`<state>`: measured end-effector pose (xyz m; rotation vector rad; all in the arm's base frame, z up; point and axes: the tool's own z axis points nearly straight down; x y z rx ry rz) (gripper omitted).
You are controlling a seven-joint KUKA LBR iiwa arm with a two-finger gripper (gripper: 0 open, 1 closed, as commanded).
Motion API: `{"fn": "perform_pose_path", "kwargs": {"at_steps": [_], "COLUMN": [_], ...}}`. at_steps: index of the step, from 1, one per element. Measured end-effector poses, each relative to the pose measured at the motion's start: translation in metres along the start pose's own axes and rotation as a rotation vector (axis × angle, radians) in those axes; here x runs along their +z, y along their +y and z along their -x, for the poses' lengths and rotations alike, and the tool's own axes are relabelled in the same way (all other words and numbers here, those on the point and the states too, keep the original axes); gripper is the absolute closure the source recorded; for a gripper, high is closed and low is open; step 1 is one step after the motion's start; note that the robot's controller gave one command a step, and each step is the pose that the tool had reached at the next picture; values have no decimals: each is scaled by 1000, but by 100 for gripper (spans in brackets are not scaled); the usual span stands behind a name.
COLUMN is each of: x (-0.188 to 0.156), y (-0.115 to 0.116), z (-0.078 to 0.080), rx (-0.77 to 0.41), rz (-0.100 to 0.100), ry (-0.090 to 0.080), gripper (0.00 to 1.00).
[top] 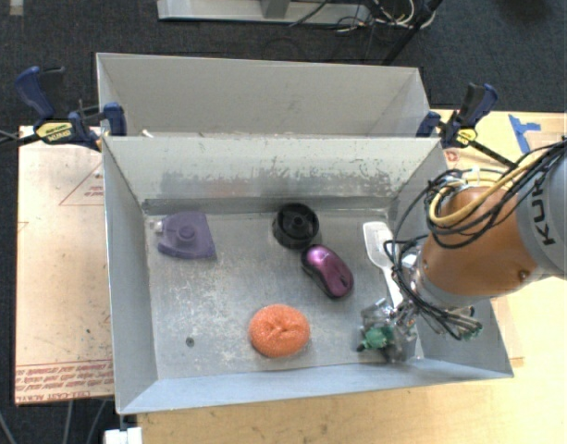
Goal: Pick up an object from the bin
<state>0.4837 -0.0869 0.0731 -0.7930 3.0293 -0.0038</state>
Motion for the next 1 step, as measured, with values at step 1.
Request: {"fn": "perform_pose_path", "kwargs": {"at_steps": [1], "x": [0], "y": [0], "z": [0], "rx": [0], "rz": [0], "ry": [0], "gripper": [100]}}
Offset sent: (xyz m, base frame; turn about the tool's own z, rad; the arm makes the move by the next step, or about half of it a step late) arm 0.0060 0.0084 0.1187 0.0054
